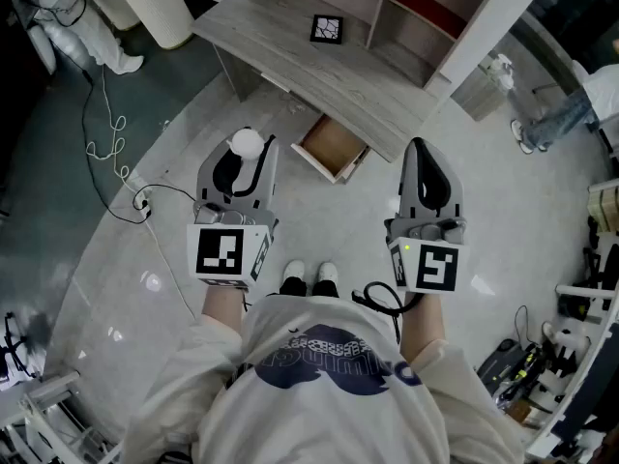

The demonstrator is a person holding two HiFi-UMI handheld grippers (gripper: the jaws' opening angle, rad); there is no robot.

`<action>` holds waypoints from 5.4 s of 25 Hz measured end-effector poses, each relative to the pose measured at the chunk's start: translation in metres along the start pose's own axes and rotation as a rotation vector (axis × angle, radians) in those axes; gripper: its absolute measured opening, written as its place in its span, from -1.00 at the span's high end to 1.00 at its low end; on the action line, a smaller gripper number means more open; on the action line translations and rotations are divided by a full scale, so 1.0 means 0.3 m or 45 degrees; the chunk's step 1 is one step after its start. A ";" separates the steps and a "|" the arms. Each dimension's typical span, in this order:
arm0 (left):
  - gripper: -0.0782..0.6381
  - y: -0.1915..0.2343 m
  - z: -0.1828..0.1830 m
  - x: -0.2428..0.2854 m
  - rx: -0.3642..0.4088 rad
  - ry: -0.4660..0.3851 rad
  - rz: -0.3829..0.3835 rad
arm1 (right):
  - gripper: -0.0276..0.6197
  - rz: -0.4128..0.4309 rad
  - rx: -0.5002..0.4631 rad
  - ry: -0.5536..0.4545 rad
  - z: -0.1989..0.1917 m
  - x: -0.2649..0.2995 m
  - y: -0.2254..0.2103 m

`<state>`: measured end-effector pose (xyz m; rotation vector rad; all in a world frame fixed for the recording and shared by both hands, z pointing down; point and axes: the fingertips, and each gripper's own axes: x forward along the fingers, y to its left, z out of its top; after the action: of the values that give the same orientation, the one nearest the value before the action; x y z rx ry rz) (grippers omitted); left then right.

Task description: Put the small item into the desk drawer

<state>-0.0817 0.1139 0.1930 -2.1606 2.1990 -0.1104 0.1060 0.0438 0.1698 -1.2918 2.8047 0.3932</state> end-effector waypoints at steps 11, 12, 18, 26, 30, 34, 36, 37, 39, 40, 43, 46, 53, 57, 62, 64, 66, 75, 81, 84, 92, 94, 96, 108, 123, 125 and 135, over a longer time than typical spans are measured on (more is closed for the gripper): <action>0.38 0.014 -0.002 -0.009 -0.006 0.006 0.014 | 0.92 0.015 -0.031 -0.002 0.004 0.000 0.014; 0.38 0.014 -0.001 -0.009 -0.007 0.006 0.015 | 0.92 0.013 -0.034 0.000 0.003 -0.001 0.013; 0.38 0.016 -0.011 -0.017 -0.012 0.011 0.019 | 0.92 0.025 0.018 0.023 -0.023 -0.008 0.009; 0.38 0.026 -0.020 -0.025 -0.021 0.031 0.017 | 0.84 0.108 0.232 0.017 -0.044 -0.020 -0.014; 0.38 0.034 -0.020 -0.046 -0.015 0.044 0.026 | 0.41 0.174 0.288 0.029 -0.052 -0.038 -0.001; 0.38 0.034 -0.026 -0.059 -0.007 0.060 0.038 | 0.41 0.171 0.270 0.050 -0.073 -0.047 -0.010; 0.38 0.028 -0.036 -0.056 -0.005 0.074 0.043 | 0.41 0.177 0.275 0.059 -0.086 -0.046 -0.019; 0.38 0.023 -0.041 -0.055 -0.005 0.081 0.046 | 0.41 0.181 0.277 0.062 -0.090 -0.048 -0.023; 0.38 0.011 -0.050 -0.056 -0.003 0.093 0.053 | 0.41 0.191 0.275 0.068 -0.097 -0.054 -0.033; 0.38 0.004 -0.055 -0.057 -0.003 0.100 0.057 | 0.41 0.194 0.272 0.070 -0.100 -0.058 -0.039; 0.38 -0.007 -0.076 -0.049 -0.002 0.121 0.075 | 0.42 0.204 0.272 0.072 -0.117 -0.052 -0.057; 0.38 -0.012 -0.097 -0.022 0.003 0.138 0.095 | 0.44 0.211 0.277 0.074 -0.140 -0.029 -0.078; 0.38 -0.014 -0.155 0.009 0.001 0.165 0.125 | 0.55 0.221 0.264 0.086 -0.209 0.006 -0.092; 0.38 0.031 -0.167 0.048 0.003 0.163 0.113 | 0.55 0.206 0.256 0.092 -0.220 0.054 -0.083; 0.38 0.130 -0.205 0.149 -0.006 0.155 0.046 | 0.55 0.137 0.239 0.111 -0.255 0.147 -0.052; 0.38 0.172 -0.224 0.194 -0.012 0.164 -0.006 | 0.55 0.090 0.238 0.130 -0.268 0.184 -0.037; 0.38 0.213 -0.233 0.251 -0.007 0.174 -0.078 | 0.55 0.030 0.237 0.141 -0.268 0.230 -0.028; 0.38 0.331 -0.340 0.465 0.055 0.280 -0.486 | 0.55 -0.270 0.225 0.258 -0.288 0.357 0.051; 0.38 0.334 -0.469 0.565 0.151 0.367 -0.785 | 0.57 -0.482 0.240 0.330 -0.324 0.372 0.112; 0.38 0.287 -0.569 0.593 0.268 0.426 -0.967 | 0.58 -0.570 0.252 0.366 -0.349 0.360 0.141; 0.38 0.078 -0.857 0.647 0.517 0.586 -1.292 | 0.61 -0.634 0.298 0.525 -0.526 0.290 0.140; 0.38 0.020 -0.937 0.652 0.591 0.632 -1.348 | 0.62 -0.644 0.334 0.568 -0.593 0.260 0.131; 0.38 -0.039 -1.019 0.656 0.678 0.678 -1.407 | 0.63 -0.650 0.364 0.612 -0.661 0.231 0.122; 0.38 -0.272 -1.446 0.680 1.125 0.825 -1.689 | 0.63 -0.631 0.468 0.763 -0.992 0.133 0.147; 0.38 -0.364 -1.802 0.707 1.417 0.920 -1.844 | 0.63 -0.666 0.539 0.866 -1.242 0.106 0.197; 0.38 -0.380 -1.829 0.705 1.436 0.914 -1.878 | 0.63 -0.666 0.552 0.834 -1.262 0.105 0.207; 0.38 -0.413 -1.946 0.703 1.608 0.915 -1.996 | 0.63 -0.680 0.590 0.854 -1.344 0.090 0.230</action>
<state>-0.0151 -0.0924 0.7876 -2.2200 -0.3382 -1.7619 0.0683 -0.0300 0.5714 -2.2172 2.5204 -0.7902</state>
